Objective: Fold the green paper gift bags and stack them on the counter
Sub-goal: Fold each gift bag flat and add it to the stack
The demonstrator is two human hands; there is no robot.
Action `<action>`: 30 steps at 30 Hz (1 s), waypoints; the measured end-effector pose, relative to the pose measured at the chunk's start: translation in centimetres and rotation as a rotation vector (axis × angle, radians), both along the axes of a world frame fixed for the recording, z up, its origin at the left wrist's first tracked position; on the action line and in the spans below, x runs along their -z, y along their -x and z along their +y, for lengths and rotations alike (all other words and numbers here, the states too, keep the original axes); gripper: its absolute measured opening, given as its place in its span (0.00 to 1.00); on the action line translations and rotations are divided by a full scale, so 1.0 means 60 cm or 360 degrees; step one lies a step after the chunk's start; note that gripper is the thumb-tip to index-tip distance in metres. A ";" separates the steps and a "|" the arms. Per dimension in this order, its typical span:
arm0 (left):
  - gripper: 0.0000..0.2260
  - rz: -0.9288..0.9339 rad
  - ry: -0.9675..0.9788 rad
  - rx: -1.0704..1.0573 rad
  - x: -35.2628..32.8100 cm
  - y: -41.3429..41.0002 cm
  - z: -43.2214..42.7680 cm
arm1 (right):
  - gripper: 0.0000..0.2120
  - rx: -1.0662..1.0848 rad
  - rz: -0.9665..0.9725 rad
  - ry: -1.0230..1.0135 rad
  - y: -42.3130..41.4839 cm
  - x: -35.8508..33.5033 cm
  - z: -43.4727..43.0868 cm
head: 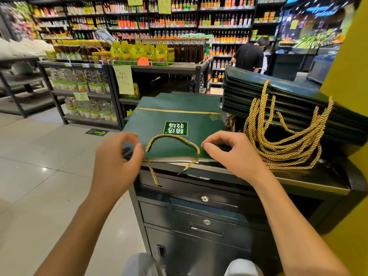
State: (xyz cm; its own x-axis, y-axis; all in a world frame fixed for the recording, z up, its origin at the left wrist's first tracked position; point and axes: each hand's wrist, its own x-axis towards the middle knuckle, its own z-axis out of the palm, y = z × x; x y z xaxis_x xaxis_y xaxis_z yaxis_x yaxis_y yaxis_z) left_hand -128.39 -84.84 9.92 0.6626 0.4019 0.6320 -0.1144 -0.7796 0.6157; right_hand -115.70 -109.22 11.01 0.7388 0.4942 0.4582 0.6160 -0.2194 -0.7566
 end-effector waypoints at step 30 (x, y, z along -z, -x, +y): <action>0.22 -0.0167 0.1759 0.0919 -0.050 0.046 0.003 | 0.44 0.0510 -0.0848 0.0801 0.120 -0.070 0.102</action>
State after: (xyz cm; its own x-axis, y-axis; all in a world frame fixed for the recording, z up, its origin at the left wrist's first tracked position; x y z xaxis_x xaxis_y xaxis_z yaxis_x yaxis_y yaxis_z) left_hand -131.12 -84.67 12.90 0.8855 0.4182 0.2024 -0.3550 0.3280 0.8754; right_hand -122.92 -103.13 15.18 0.6243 0.5363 0.5680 0.7160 -0.6836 -0.1414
